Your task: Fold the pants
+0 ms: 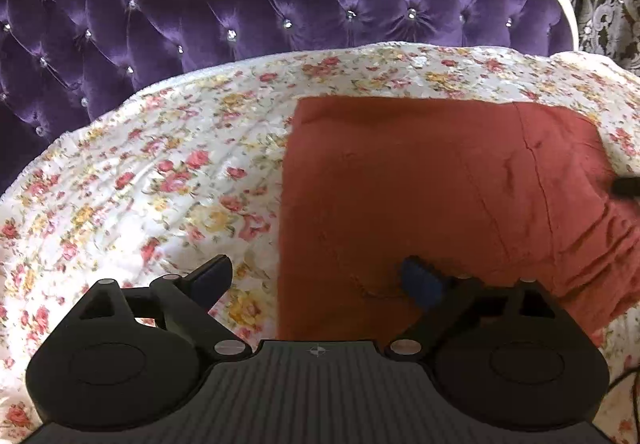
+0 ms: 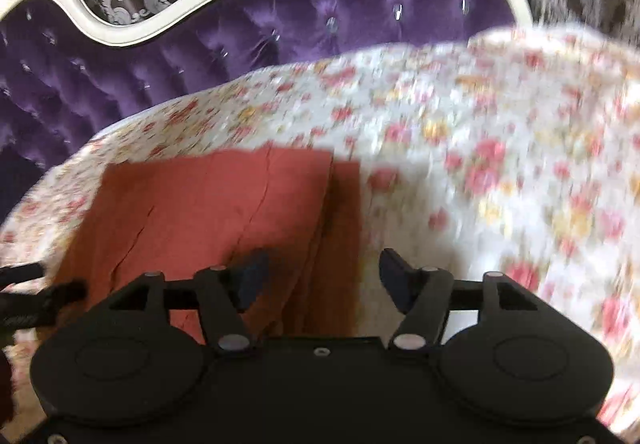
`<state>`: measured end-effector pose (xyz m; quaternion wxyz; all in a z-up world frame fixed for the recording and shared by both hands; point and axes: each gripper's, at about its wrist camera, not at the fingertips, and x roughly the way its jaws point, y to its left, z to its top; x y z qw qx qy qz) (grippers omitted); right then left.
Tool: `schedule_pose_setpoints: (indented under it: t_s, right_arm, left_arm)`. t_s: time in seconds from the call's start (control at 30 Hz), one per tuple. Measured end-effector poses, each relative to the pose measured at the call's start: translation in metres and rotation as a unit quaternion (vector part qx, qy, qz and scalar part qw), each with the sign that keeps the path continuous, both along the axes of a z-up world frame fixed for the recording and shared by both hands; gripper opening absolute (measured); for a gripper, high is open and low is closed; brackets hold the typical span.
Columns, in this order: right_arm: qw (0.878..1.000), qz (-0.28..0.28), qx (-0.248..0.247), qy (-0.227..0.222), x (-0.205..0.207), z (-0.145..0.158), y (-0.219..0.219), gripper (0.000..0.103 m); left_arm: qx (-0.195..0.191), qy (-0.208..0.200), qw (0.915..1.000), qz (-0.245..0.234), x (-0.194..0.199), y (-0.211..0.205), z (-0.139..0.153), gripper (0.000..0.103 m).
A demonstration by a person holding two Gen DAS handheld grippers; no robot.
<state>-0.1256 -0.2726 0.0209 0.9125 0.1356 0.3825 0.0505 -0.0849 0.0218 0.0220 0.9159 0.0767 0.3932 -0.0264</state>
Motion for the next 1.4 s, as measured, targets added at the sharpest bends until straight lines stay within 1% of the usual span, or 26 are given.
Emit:
schedule_pose_setpoints:
  t_s: [0.1,0.13,0.17,0.3,0.37,0.43,0.47,0.53,0.6,0.63,0.7,0.73,0.77,0.8,0.83,0.87,0.9,0.93,0.97,1.03,1.17,1.27,1.3,1.33,1.37,1.4]
  right_arm:
    - [0.999,-0.001,0.04,0.007,-0.006,-0.002,-0.008,0.072]
    - [0.999,0.002,0.048,0.008,-0.006,-0.002,-0.008,0.073]
    - [0.998,0.006,0.055,0.008,-0.005,-0.003,-0.009,0.074]
    - [0.998,0.033,0.061,0.003,0.004,-0.005,-0.002,0.075]
    - [0.997,0.04,0.064,0.002,0.007,-0.006,0.002,0.078]
    - [0.997,0.048,0.06,-0.001,0.012,-0.006,0.006,0.078]
    - [0.997,0.052,0.059,-0.002,0.014,-0.006,0.007,0.078]
    - [0.996,0.059,0.062,-0.003,0.018,-0.007,0.008,0.076]
    - [0.996,0.06,0.069,-0.005,0.02,-0.008,0.007,0.068]
    - [0.996,0.061,0.07,-0.006,0.02,-0.008,0.006,0.066]
    - [0.996,0.063,0.067,-0.01,0.019,-0.008,0.007,0.056]
    - [0.996,0.063,0.063,-0.013,0.017,-0.008,0.008,0.053]
    - [0.996,0.064,0.057,-0.019,0.015,-0.006,0.01,0.047]
    - [0.996,0.068,0.047,-0.028,0.01,-0.002,0.014,0.041]
    - [0.996,0.072,0.034,-0.037,0.007,0.002,0.019,0.039]
    - [0.996,0.077,0.014,-0.047,0.004,0.008,0.025,0.036]
    - [0.995,0.082,-0.005,-0.056,0.0,0.014,0.032,0.034]
    - [0.994,0.087,-0.013,-0.068,-0.003,0.021,0.036,0.033]
    - [0.993,0.09,-0.012,-0.077,-0.004,0.028,0.038,0.032]
    - [0.991,0.097,-0.001,-0.094,-0.003,0.042,0.039,0.032]
    - [0.986,0.109,-0.001,-0.127,0.016,0.068,0.042,0.032]
    - [0.986,0.109,0.007,-0.128,0.045,0.071,0.049,0.032]
    - [0.986,0.107,0.01,-0.125,0.055,0.068,0.05,0.032]
    - [0.987,0.105,0.012,-0.118,0.066,0.063,0.051,0.033]
    - [0.988,0.104,0.011,-0.112,0.076,0.056,0.053,0.033]
    - [0.99,0.098,0.004,-0.099,0.088,0.045,0.054,0.036]
  left_arm:
    - [0.012,-0.013,0.9998,0.012,0.003,0.004,0.003,0.093]
    - [0.009,-0.012,0.9998,0.016,0.006,0.006,0.003,0.093]
    - [0.003,-0.006,0.9999,0.015,0.01,0.008,0.002,0.093]
    - [-0.023,0.017,0.9996,0.008,0.024,0.013,-0.003,0.094]
    - [-0.045,0.031,0.9985,0.005,0.032,0.016,-0.005,0.095]
    - [-0.069,0.046,0.9965,0.008,0.041,0.022,-0.007,0.098]
    - [-0.082,0.053,0.9951,0.012,0.046,0.025,-0.009,0.101]
    - [-0.102,0.064,0.9926,0.015,0.054,0.029,-0.013,0.103]
    - [-0.098,0.062,0.9933,0.007,0.056,0.026,-0.014,0.103]
    - [-0.097,0.061,0.9934,0.001,0.055,0.024,-0.013,0.102]
    - [-0.107,0.059,0.9925,-0.006,0.052,0.02,-0.011,0.091]
    - [-0.114,0.056,0.9919,-0.011,0.049,0.019,-0.01,0.071]
    - [-0.121,0.05,0.9912,-0.019,0.044,0.016,-0.007,0.05]
    - [-0.102,0.037,0.994,-0.012,0.037,0.011,-0.003,0.04]
    - [-0.076,0.025,0.9967,-0.012,0.032,0.004,0.0,0.024]
    - [-0.066,0.015,0.9976,-0.015,0.027,-0.002,0.004,0.018]
    - [-0.053,0.002,0.9985,-0.009,0.022,-0.007,0.007,0.016]
    - [-0.044,-0.008,0.999,-0.006,0.019,-0.01,0.011,0.013]
    - [-0.04,-0.022,0.9989,-0.002,0.015,-0.012,0.017,0.012]
    - [-0.05,-0.046,0.9977,0.003,0.011,-0.009,0.03,0.011]
    - [-0.039,-0.083,0.9958,0.008,0.027,-0.001,0.057,0.012]
    - [-0.047,-0.077,0.9958,0.013,0.051,0.009,0.063,0.013]
    - [-0.051,-0.072,0.9959,0.017,0.061,0.013,0.06,0.013]
    - [-0.051,-0.066,0.9963,0.021,0.068,0.016,0.056,0.017]
    - [-0.044,-0.055,0.9972,0.026,0.077,0.016,0.048,0.02]
    - [-0.034,-0.04,0.998,0.033,0.084,0.017,0.037,0.022]
